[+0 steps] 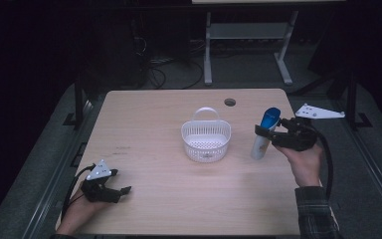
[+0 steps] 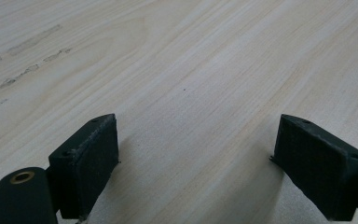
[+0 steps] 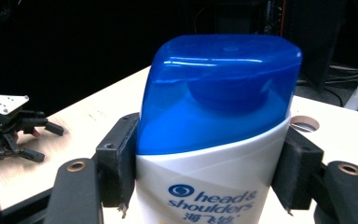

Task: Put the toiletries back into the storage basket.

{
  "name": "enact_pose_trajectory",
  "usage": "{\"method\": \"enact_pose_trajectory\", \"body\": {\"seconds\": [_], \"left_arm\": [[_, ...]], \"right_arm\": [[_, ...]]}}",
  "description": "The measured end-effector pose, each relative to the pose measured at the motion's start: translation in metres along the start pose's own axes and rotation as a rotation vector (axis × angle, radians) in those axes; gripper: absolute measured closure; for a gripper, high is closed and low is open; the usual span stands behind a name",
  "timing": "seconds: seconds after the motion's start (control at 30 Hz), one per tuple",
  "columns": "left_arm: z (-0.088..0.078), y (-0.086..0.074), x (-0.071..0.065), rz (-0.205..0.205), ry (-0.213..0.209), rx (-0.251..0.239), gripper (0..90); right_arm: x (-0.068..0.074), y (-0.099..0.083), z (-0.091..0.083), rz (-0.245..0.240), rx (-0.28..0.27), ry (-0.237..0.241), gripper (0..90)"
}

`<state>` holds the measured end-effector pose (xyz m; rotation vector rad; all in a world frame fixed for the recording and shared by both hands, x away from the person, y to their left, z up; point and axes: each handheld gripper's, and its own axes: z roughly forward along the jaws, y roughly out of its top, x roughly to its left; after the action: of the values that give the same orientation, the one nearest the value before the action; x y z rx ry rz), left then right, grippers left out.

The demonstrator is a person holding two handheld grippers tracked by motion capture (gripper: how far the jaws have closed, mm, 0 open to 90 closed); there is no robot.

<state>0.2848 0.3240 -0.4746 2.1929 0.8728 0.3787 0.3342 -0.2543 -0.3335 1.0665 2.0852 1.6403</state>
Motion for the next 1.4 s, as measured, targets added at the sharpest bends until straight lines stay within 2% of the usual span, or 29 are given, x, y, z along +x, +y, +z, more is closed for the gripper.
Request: {"method": "enact_pose_trajectory", "body": {"seconds": [0.6, 1.4], "left_arm": [[0.000, 0.000, 0.000, 0.001, 0.000, 0.000, 13.0], [0.000, 0.000, 0.000, 0.008, -0.002, 0.004, 12.9]], "right_arm": [[0.003, 0.017, 0.017, -0.015, -0.005, 0.018, 34.0], [0.016, 0.043, 0.045, -0.055, -0.001, 0.052, 34.1]]}}
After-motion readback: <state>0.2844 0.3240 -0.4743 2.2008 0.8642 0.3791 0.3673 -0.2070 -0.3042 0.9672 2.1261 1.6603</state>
